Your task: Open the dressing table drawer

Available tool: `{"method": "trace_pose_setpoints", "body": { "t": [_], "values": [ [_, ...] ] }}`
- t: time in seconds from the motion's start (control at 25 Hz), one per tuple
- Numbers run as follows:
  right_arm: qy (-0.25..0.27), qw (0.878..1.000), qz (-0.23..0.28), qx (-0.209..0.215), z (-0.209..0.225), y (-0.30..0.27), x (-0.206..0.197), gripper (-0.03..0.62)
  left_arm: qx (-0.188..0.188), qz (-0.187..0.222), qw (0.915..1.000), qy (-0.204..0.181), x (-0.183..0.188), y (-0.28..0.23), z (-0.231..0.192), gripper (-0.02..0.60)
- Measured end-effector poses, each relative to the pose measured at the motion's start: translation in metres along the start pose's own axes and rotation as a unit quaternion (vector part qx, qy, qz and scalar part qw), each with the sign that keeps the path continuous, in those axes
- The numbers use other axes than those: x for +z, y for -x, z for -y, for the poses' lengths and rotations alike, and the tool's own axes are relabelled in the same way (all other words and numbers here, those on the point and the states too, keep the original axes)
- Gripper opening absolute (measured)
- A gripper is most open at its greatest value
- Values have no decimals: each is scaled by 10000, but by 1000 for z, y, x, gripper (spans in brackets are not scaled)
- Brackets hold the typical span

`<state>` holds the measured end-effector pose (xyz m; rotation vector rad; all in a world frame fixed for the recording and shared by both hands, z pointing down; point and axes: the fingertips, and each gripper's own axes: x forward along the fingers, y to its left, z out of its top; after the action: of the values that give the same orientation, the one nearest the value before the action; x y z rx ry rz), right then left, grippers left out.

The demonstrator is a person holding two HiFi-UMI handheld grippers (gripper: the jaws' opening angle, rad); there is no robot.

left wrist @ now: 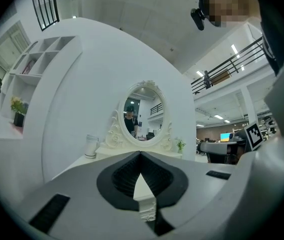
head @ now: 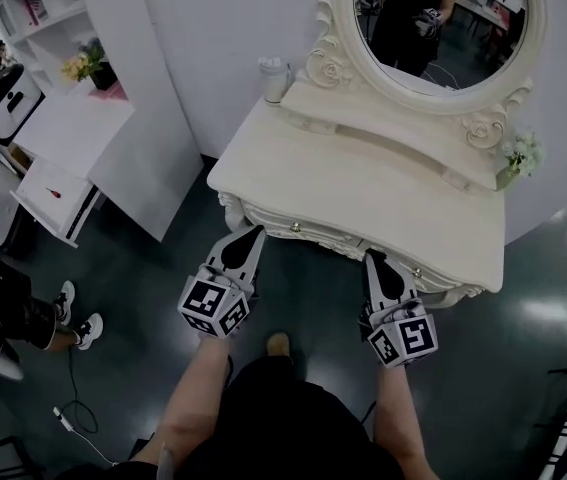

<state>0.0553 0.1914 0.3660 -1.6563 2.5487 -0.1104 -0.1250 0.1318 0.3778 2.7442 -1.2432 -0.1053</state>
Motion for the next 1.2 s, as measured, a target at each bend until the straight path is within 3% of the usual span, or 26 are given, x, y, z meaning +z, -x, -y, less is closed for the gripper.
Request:
{"method": "trace_pose_setpoints", "body": {
  "t": [0.56,1.2],
  "values": [
    [-102,9993,-35,-347,24,-78,-12,6,-259,-97,9996,85,-5,-61,-70,0],
    [-10,9997,-238,-74,56,-135,-19,6,-137,-129,9997,124,-9,-109,-93,0]
  ]
}}
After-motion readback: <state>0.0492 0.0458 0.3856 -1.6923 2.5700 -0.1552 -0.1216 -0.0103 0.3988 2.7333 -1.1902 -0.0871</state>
